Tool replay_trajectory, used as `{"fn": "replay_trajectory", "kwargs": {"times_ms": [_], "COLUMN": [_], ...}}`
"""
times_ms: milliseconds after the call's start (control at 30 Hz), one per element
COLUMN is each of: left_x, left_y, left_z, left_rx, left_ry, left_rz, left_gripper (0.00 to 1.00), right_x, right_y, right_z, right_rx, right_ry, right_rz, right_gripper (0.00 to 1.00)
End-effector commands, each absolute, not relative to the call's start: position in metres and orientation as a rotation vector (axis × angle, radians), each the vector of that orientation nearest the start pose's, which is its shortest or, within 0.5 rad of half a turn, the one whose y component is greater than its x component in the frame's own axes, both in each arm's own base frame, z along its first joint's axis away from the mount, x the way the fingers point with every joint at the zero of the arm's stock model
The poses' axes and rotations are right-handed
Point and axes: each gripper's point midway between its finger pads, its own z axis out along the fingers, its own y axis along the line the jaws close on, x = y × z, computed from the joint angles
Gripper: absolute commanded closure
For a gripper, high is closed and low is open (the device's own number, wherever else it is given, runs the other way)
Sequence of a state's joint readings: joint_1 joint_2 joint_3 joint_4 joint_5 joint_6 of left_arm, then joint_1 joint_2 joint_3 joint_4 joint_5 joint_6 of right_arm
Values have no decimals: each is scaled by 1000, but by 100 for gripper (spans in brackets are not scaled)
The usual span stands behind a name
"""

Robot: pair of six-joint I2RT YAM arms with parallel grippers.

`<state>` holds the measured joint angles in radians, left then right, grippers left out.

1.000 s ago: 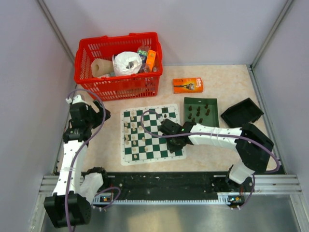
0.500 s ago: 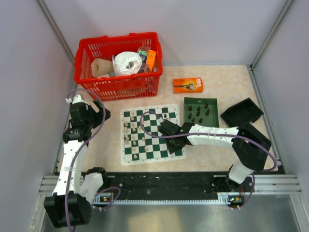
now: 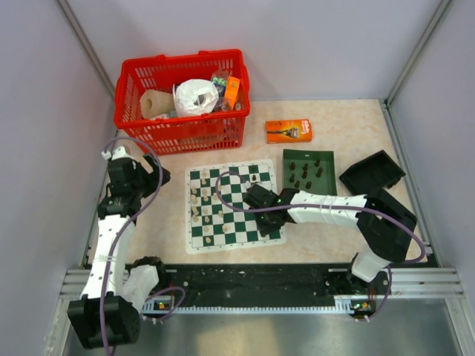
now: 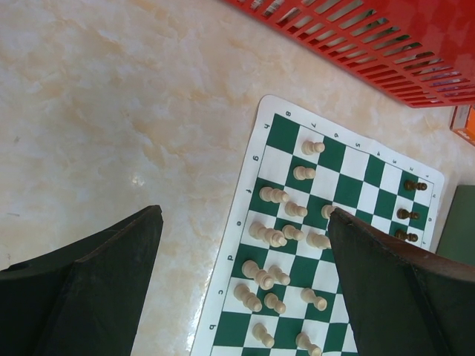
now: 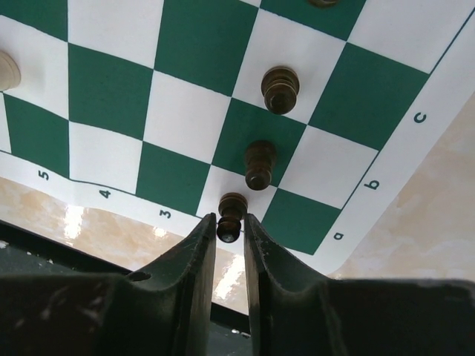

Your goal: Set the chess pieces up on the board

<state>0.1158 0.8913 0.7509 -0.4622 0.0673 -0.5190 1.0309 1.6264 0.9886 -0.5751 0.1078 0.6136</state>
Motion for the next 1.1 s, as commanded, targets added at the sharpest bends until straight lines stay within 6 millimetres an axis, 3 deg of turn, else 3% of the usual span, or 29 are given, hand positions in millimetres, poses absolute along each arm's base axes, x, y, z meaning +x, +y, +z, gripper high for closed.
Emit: {"fn": "replay_trajectory", "kwargs": {"times_ms": [0,100,300,400,600,767,900,1067], "left_x": [298,298,298,298,298,298,300,305], "left_y": [1,1,1,2,1,2,4,9], "left_z": [179,179,180,181,182,183,185,196], "left_rx": [-630,-626,-627,-629,-627,-626,-634,-646], "left_ry": [2052,2054,2052,2049,2047,2047,2048,2040], "left_rz": [-315,-317,-316,-311,-313,-308,-295,-271], "left_gripper": [1,1,1,1,1,1,1,1], "right_x": [166,167,178,191,216,246,278,320], "right_y": [282,284,290,285,267,266,246,207], "right_z": [33,37,67,81,87,124,153,171], "right_rx": [-539,-548,-535,-490,-383,-312,-200,-75], "right_ry": [2748,2736,2663,2610,2585,2481,2407,2358], "right_rz": [273,287,320,304,275,335,326,250], "right_gripper": [76,73,69,66,66,66,57,51]}}
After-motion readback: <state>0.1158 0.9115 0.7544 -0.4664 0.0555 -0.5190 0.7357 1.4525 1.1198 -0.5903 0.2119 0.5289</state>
